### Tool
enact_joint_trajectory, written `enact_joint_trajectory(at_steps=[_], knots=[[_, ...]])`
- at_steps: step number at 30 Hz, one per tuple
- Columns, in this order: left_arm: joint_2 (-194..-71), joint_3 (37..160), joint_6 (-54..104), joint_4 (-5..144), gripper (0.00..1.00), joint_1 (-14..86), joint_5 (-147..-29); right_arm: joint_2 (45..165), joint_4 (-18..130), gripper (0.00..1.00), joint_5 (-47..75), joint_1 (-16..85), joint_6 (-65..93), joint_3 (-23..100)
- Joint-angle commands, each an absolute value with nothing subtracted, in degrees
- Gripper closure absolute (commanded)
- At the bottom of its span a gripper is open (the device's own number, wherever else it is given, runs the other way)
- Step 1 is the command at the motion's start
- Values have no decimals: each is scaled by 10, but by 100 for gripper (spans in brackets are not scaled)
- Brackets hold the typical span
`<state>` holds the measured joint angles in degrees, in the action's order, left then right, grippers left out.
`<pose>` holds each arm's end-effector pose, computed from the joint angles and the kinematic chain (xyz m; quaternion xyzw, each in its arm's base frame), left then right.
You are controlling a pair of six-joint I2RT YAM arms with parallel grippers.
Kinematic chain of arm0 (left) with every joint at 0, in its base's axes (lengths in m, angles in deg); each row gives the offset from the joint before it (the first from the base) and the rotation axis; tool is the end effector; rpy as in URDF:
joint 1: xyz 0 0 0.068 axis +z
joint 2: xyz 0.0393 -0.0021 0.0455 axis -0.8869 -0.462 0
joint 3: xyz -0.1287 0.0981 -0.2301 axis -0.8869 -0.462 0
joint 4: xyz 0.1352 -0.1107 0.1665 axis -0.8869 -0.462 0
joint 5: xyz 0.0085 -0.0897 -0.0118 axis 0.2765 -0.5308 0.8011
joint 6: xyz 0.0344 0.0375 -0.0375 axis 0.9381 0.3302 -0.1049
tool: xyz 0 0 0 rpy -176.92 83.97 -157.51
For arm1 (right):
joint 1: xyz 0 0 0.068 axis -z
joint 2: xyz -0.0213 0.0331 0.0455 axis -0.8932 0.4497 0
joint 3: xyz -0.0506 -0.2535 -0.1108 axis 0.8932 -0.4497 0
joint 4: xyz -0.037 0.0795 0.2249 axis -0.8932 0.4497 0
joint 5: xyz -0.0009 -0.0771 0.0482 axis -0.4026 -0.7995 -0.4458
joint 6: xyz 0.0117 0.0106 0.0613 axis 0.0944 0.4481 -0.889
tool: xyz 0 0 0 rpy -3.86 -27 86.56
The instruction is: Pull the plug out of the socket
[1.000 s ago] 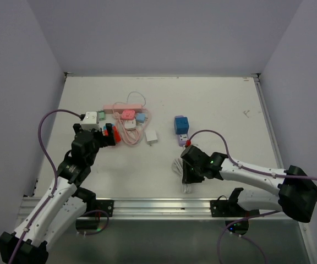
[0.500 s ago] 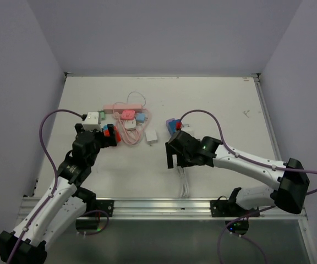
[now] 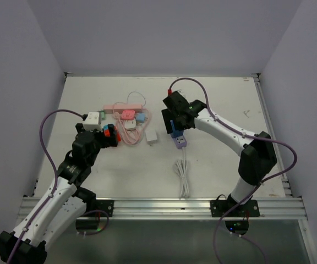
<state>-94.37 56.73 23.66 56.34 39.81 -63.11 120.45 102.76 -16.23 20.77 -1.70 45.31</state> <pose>0.1393 -0.0431 0.2735 -0.0179 0.8050 -0.0655 0.5893 0.2626 0.2150 0.2852 -0.1168 0.9438 -0.0328 0.3076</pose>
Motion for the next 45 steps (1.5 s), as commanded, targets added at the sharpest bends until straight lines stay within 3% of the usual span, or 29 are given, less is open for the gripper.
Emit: enact_joint_trajectory(at_steps=[1,12,16,22,23,26,32,41,45], knots=[[-942,571,231,590,0,395,-638,1257,1008,1,-127,229,50,515],[-949,570,237,589,0,395,-638,1356,996,4,-71,280,76,558],[-954,571,240,591,0,395,-649,1372,990,11,-43,281,79,554],[-969,572,244,591,1,395,-663,1366,968,37,1,283,66,530],[-970,573,244,591,0,394,-665,1363,968,48,7,283,64,521],[-973,572,244,591,0,395,-680,1343,958,72,22,283,48,501],[-987,585,215,576,1,395,-756,1276,948,96,45,283,11,468],[-1032,602,41,614,0,378,-851,1128,826,100,106,282,-130,358],[-1072,614,0,659,0,313,-841,1063,777,100,107,282,-188,309]])
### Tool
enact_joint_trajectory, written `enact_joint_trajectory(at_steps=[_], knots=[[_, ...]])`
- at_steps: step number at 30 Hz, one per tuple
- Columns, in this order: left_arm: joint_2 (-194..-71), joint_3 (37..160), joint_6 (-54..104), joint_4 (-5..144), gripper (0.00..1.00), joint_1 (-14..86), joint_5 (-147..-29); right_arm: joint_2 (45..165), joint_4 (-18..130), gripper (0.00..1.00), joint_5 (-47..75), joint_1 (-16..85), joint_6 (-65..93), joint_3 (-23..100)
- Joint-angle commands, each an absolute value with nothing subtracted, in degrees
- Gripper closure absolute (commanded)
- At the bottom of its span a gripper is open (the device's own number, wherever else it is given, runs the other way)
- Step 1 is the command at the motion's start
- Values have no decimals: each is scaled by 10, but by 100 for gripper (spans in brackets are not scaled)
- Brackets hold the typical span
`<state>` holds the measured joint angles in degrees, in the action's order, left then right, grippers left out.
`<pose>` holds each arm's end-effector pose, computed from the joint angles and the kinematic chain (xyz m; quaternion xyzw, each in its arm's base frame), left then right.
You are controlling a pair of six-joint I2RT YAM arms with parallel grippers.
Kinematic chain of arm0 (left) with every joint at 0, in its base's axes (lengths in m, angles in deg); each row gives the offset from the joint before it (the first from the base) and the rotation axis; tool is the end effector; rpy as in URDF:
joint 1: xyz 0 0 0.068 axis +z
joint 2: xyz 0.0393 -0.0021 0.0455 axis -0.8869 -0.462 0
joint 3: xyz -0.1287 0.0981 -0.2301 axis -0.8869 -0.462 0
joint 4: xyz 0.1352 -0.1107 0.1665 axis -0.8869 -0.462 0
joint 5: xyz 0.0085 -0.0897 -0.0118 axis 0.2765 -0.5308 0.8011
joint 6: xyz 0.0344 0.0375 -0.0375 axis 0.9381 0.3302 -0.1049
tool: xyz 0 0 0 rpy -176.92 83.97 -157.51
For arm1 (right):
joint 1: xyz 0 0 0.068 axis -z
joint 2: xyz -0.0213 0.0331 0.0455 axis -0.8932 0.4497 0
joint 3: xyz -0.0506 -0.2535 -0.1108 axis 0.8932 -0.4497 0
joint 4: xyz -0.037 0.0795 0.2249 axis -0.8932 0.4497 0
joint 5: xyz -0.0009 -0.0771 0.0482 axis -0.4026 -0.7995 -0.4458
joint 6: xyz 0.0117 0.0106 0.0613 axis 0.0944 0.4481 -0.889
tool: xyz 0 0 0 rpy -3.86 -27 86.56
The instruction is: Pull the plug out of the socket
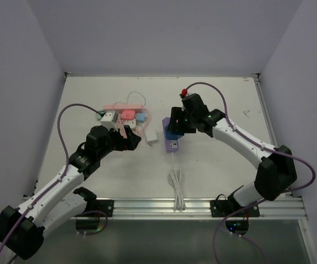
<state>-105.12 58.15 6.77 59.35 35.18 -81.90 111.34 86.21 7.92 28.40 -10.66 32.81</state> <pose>0.1583 -0.0837 0.2606 -0.0095 0.8403 -0.2722 0.4687 0.2622 0.1840 0.2858 -0.0318 0.9338 0.2029 0.2929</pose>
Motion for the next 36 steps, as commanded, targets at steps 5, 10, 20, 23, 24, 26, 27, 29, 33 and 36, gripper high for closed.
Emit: enact_joint_trajectory(at_steps=[5,10,20,23,24,26,27,29,33,36], knots=[[-1116,629,-14,714,0,264,-841,1012,703,100,113,281,-264,246],[-1157,641,-8,736,1,229,-829,974,660,100,116,282,-302,211],[-1242,657,6,750,10,161,-781,954,577,100,145,281,-356,158],[-1263,664,15,755,14,148,-762,955,562,100,160,280,-366,151],[-1267,665,17,758,15,144,-756,953,562,100,161,280,-368,151],[-1278,670,21,760,17,137,-736,950,559,100,163,280,-371,148],[-1282,670,22,768,19,134,-728,945,559,100,162,279,-371,146],[-1292,669,21,778,23,130,-716,941,557,100,164,279,-373,143],[-1309,670,19,803,33,127,-713,933,556,100,173,279,-378,136],[-1318,671,12,803,52,123,-698,925,555,100,176,279,-380,130]])
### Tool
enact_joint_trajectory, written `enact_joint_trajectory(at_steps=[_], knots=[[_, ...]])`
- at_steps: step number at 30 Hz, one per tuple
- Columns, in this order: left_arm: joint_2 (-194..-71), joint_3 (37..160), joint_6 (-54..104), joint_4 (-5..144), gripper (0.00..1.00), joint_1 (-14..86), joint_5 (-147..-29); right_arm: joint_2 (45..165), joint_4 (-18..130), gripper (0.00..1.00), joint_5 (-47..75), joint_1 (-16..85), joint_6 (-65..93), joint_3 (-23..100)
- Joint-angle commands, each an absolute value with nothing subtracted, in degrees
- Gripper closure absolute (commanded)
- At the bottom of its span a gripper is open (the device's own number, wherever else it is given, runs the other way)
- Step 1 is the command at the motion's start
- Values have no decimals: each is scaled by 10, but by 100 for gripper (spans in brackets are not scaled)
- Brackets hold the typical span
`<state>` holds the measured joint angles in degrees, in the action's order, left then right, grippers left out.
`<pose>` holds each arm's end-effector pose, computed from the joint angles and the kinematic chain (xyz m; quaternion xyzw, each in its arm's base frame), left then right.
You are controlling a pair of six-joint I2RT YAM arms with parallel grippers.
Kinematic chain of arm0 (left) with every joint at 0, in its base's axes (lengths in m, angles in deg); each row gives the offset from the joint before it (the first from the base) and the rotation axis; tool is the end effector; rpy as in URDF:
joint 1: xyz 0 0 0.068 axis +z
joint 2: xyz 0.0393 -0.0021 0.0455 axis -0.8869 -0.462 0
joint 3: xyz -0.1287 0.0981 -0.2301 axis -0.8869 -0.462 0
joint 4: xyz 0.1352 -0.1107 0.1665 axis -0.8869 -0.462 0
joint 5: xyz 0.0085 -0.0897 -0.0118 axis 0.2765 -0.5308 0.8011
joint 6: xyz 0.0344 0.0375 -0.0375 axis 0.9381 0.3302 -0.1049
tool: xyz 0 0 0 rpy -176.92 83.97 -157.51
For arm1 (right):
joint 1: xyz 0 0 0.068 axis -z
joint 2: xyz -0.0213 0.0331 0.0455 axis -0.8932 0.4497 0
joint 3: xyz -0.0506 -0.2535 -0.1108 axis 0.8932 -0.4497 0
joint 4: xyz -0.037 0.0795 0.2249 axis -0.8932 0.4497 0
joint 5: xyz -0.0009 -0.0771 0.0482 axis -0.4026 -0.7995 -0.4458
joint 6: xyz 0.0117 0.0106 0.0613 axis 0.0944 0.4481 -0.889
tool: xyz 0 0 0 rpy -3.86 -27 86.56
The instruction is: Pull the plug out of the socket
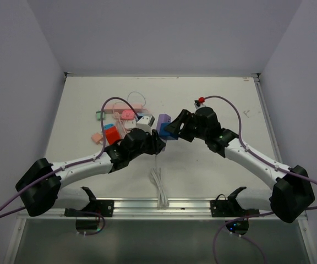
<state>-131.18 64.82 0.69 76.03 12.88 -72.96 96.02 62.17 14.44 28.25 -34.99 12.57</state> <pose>0.1787 -0.2011 0.2393 0.0697 0.8492 -0.3159 0.4173 0.2192 0.1617 0.2850 0.1213 0.8524 0.4004 0.3135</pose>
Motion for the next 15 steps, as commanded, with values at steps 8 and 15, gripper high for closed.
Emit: enact_joint_trajectory(at_steps=[8,15], knots=[[-1307,658,-21,772,100,122,-646,900,570,100,166,279,-369,119],[-1292,663,-36,690,100,122,-550,858,616,100,145,279,-345,115]])
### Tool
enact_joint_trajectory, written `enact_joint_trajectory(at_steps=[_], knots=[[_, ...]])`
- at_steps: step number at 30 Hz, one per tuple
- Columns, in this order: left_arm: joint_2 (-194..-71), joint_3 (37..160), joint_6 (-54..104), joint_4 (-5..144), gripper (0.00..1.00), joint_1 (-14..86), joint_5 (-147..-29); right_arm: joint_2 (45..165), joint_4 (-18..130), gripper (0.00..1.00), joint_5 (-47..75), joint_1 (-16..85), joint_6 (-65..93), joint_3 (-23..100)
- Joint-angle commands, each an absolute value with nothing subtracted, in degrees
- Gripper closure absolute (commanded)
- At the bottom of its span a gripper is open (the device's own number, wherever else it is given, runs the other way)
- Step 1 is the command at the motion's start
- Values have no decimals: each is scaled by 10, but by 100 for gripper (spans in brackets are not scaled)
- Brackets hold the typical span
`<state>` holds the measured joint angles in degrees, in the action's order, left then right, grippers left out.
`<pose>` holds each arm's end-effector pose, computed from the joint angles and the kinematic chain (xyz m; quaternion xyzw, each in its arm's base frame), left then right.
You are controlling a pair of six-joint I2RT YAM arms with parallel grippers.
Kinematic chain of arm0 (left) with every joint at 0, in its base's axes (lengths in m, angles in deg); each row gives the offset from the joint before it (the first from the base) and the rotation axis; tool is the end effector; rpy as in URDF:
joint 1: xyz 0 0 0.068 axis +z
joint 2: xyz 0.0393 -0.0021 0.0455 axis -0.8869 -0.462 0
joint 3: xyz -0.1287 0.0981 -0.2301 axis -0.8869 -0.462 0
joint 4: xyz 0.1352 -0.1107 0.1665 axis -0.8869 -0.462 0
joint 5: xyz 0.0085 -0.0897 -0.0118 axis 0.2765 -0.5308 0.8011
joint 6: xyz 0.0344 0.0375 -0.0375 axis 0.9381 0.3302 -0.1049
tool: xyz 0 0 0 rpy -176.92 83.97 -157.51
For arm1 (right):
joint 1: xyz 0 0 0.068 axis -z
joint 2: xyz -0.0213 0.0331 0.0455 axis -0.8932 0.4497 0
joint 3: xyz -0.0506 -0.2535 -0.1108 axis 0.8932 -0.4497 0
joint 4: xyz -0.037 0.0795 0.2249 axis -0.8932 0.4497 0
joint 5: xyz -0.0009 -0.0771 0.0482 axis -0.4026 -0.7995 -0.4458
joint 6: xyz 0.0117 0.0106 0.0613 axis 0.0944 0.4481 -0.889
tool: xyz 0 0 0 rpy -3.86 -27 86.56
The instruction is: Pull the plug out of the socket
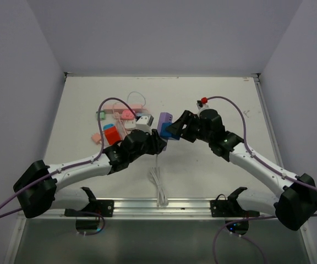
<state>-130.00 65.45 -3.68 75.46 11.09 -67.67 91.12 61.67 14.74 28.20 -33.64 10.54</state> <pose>0.1743 -0.2019 0.2472 0.0248 0.8441 -0.3161 0.4325 0.2047 0.1521 0.2948 0.1053 0.8392 0.4153 0.3350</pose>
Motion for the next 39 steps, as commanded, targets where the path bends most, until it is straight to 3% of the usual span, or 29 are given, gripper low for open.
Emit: enact_joint_trajectory(at_steps=[1,25,39], knots=[[-1289,662,-36,686,100,122,-538,854,633,100,140,282,-335,117],[-1271,668,-47,536,100,125,-397,734,840,100,88,305,-298,151],[-1274,663,-43,504,100,151,-368,706,934,100,69,323,-258,231]])
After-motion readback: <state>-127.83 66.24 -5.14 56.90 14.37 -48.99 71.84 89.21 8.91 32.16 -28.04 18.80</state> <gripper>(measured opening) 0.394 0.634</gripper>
